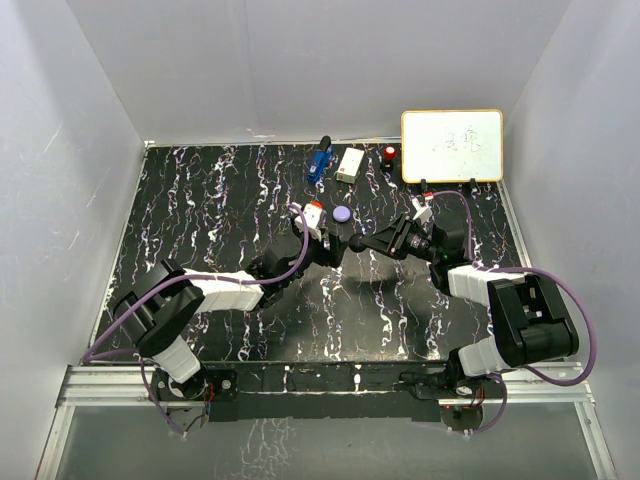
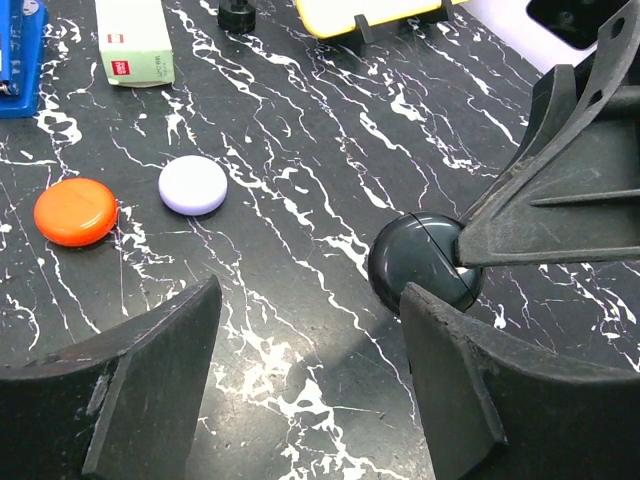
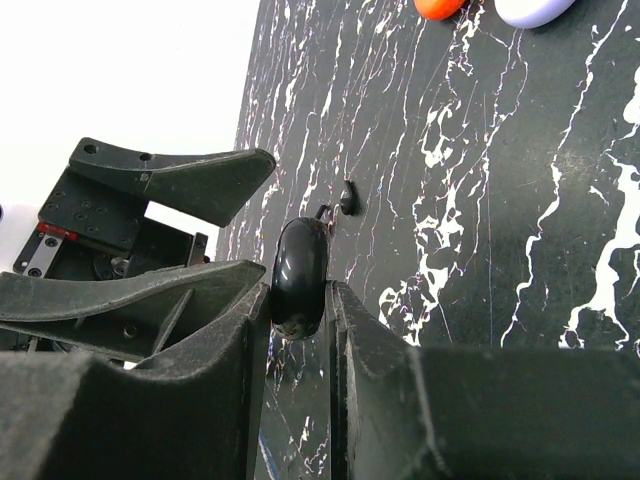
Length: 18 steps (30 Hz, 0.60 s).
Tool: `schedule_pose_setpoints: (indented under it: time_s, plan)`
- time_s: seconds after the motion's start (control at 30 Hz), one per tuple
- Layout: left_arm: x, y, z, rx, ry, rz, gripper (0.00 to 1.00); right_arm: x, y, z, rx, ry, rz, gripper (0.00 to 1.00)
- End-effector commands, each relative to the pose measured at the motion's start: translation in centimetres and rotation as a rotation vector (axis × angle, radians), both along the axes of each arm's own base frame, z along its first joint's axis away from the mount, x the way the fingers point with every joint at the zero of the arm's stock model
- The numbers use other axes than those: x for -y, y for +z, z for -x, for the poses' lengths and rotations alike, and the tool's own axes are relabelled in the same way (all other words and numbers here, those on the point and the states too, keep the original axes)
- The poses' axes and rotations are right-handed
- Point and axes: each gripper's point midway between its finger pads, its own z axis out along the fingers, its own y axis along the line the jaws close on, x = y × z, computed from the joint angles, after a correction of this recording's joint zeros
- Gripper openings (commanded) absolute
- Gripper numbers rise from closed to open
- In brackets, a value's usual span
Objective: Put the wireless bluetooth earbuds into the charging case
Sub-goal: Open the charging case.
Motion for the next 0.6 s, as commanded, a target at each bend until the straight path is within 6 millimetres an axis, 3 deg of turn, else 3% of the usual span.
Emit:
schedule_pose_setpoints:
  time_s: [0.0, 0.33, 0.57]
  plan:
    - [1.0, 2.9, -0.6, 0.051, -0.017, 0.070, 0.71, -0.2, 2.6, -0.6, 0.100, 0.010, -0.010, 0.00]
    - [1.5, 2.4, -0.6, 0.037, -0.032, 0.071, 0.71, -0.3, 3.0, -0.4, 0.115, 0.020, -0.027, 0.00]
    - [2.0, 0.1, -0.9, -0.002, -0.031, 0.051, 0.71, -0.6, 4.4, 0.1, 0.146, 0.039, -0.062, 0.00]
